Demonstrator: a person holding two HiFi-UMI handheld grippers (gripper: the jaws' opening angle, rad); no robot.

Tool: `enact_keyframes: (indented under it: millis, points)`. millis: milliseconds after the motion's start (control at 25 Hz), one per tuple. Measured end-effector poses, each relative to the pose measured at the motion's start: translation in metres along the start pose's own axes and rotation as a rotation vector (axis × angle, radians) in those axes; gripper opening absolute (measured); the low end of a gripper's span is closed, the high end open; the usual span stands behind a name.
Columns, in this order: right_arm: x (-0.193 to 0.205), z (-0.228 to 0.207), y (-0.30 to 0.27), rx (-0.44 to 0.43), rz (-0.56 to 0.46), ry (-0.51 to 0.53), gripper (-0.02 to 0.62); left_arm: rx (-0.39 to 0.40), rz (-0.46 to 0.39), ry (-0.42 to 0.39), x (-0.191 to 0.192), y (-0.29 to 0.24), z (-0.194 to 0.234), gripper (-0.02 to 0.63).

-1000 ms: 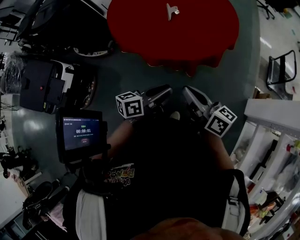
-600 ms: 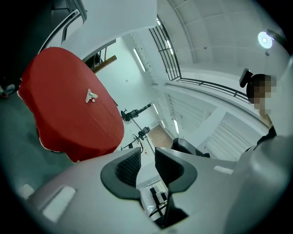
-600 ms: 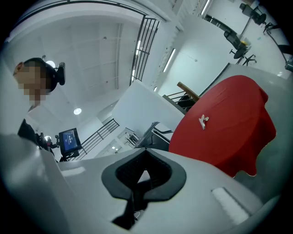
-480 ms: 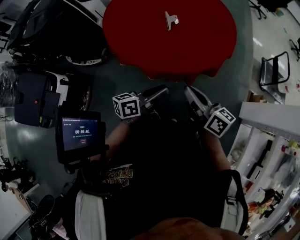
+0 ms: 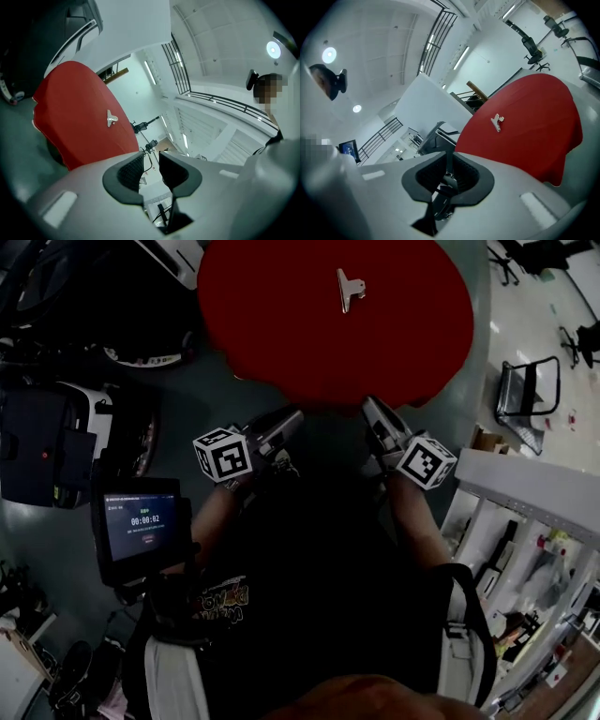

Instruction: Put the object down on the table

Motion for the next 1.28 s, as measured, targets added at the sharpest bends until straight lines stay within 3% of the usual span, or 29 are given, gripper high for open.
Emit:
enact_keyframes:
  millis: [320, 720, 1000, 1160, 1280]
  points:
    - [-0.033, -0.099, -0.072, 0.177, 0.048, -0.025, 0.055, -0.125, -0.152, 0.054, -0.014, 0.047, 0.032, 0.114]
    - [-0.130, -0.229, -0.189, 0.343, 0.036, -0.064, 0.066, -0.238, -0.270, 0.060, -0.036, 0.017, 0.041, 0.115]
    - [-0.155, -0.284, -0.273, 0.315, 0.172, -0.044, 0.103, -0.371, -0.378, 0.139, -0.035, -0.004, 0.053, 0.115]
    - [-0.160, -0.308, -0.305, 0.314, 0.259, -0.030, 0.104, -0.427, -0.382, 0.144, -0.038, -0.028, 0.048, 0.115]
    - [-0.162, -0.321, -0.316, 0.295, 0.272, -0.077, 0.123, -0.473, -0.399, 0.140, -0.044, -0.030, 0.046, 0.115]
Point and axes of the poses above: the fingertips, and each gripper's own axes: y backward along the fingers, z to its left, x out of its underside, the point moved 8 cm from there along y, backward along the fingers, and after that the axes turned 4 degrees about -z, right-handed, at the moved point
